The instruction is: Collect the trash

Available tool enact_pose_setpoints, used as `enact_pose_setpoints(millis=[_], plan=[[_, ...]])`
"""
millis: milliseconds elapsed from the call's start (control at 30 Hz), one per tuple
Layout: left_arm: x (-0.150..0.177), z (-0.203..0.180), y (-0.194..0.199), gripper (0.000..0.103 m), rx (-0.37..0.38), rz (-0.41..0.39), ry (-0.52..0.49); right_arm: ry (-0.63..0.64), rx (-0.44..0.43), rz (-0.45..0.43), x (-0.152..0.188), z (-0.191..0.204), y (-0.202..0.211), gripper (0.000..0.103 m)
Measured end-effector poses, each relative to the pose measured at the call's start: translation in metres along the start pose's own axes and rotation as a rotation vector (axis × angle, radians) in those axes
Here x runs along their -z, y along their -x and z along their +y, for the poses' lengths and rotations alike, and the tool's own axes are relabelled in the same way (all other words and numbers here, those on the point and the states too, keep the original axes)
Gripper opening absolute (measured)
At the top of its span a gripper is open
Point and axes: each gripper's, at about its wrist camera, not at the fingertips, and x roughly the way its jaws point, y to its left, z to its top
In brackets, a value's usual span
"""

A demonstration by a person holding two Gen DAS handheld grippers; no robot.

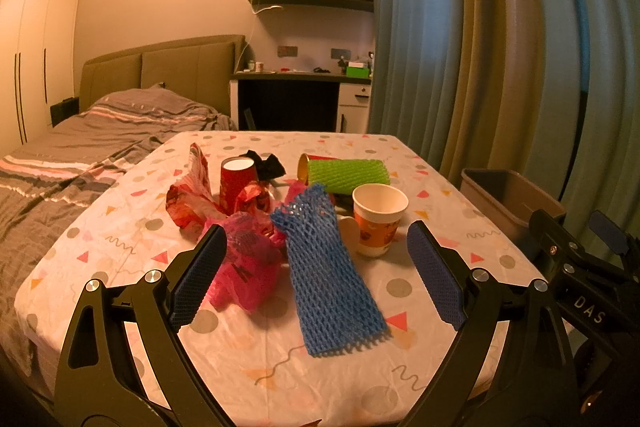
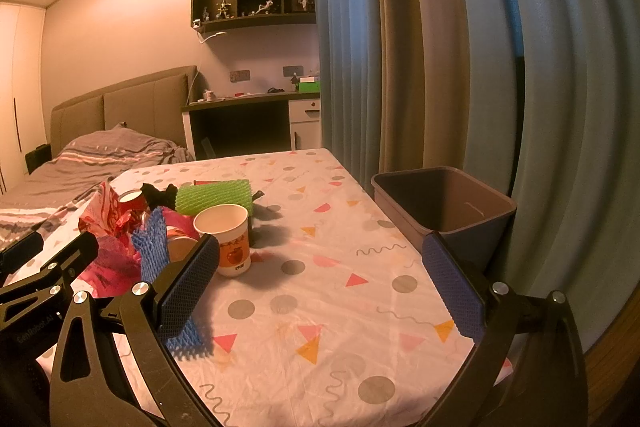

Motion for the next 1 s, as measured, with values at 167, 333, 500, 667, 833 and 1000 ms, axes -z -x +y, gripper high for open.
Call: enact_pose_setpoints(millis=[167, 333, 500, 667, 833, 1000], plan=[[0.000, 0.000, 0.000, 0.090, -0.001, 0.000, 0.001, 0.001, 0.001, -0.001, -0.001, 0.000, -0.001, 0.098], [0.000, 0.000, 0.000, 0.090, -0.001, 0.001, 0.000, 0.000, 0.001, -0.001, -0.003, -0.003, -0.001, 0.098], [-0.006, -0.011, 0.000, 0.090, 0.001, 0.005, -0.002, 0.001, 0.001, -0.001, -0.003, -0.003, 0.000, 0.098], [-0.006, -0.018, 0.006, 0.090, 0.004, 0.005, -0.004, -0.001, 0.001, 0.000, -0.003, -0.003, 0.000, 0.098], [-0.001, -0.016, -0.002, 0.090, 0.007, 0.010, -0.007, 0.000, 0.000, -0.002, -0.003, -0.003, 0.000, 0.098], [0.001, -0.023, -0.001, 0.090, 0.012, 0.010, -0.019, 0.000, 0.001, -0.001, -0.003, -0.002, -0.001, 0.098]])
